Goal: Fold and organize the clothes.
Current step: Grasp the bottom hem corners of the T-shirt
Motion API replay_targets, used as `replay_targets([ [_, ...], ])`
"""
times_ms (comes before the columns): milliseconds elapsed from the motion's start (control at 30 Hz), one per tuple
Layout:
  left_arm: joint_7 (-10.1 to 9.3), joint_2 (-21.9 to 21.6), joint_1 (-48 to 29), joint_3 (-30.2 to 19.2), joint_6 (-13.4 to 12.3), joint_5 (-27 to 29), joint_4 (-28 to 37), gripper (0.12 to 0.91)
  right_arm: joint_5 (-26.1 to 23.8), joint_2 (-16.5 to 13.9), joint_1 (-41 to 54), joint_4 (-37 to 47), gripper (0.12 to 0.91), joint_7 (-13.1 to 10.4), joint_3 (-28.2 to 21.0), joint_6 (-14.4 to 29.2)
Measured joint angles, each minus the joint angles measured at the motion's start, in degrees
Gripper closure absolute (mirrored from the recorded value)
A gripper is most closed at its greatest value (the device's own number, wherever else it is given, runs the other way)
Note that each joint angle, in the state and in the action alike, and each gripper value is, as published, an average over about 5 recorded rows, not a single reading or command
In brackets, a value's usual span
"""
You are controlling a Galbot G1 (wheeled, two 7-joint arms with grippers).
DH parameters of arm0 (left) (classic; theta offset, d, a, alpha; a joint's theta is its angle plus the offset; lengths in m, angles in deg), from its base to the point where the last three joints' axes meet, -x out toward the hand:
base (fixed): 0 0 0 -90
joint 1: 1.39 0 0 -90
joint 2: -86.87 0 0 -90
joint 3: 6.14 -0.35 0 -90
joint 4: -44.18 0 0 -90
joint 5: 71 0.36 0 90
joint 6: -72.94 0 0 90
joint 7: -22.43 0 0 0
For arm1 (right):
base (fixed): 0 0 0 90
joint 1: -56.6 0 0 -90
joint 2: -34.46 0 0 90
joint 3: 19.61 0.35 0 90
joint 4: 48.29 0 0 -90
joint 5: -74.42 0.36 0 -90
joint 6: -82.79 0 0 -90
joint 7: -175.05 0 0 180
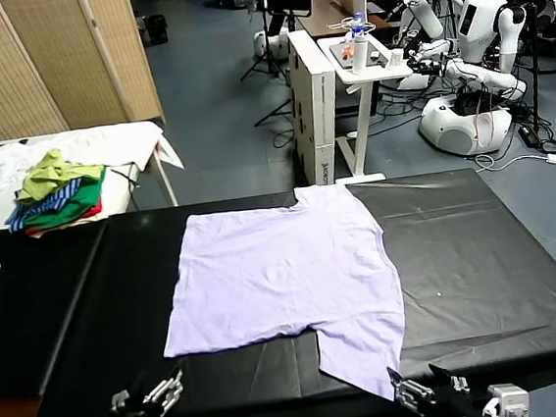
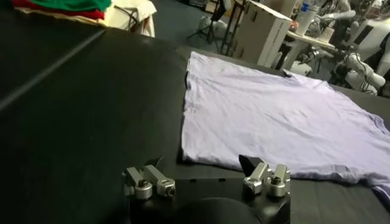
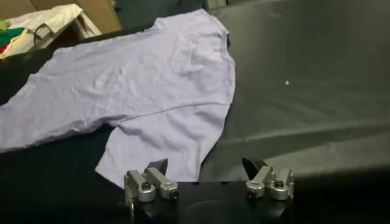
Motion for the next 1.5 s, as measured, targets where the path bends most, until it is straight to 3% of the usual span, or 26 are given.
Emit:
replay_targets([
  [467, -0.89, 0.46, -4.60, -1.95, -0.33, -0.84, 4.10, 0.123, -2.69, 2.47, 1.75, 1.91, 0.120, 0.05, -3.41, 0.14],
  [733, -0.83, 1.07, -6.65, -2.48, -0.44, -0.98, 5.87, 0.131, -2.59, 2.52, 2.31, 2.93, 0.245, 0.19, -3.40, 0.14],
  [933, -0.71, 1.73, -6.97, -2.90, -0.43, -0.51, 6.42, 0.283, -2.52, 2.54, 2.61, 3.37, 0.347, 0.28, -3.46, 0.15],
  [1067, -0.61, 2.25, -6.55, -3.11, -0.35, 0.23, 6.42, 0.458, -2.51, 2.54, 2.82, 3.67, 0.527, 0.37, -3.65, 0.17],
  [1233, -0.71, 2.87, -6.69, -3.28, -0.39, 0.61, 7.08, 0.713, -2.52, 2.44, 2.67, 3.87, 0.819, 0.43, -3.67, 0.19],
  [1300, -0.74, 3.04, -6.81, -3.32, -0.48, 0.60, 7.35, 0.790, -2.50, 2.27, 2.44, 3.75, 0.877, 0.46, -3.60, 0.17],
  [1500, -1.23, 3.51, -6.23, -3.35, -0.80, 0.54, 6.56, 0.878, -2.33, 1.11, 1.07, 2.24, 0.886, 0.45, -2.67, 0.03],
])
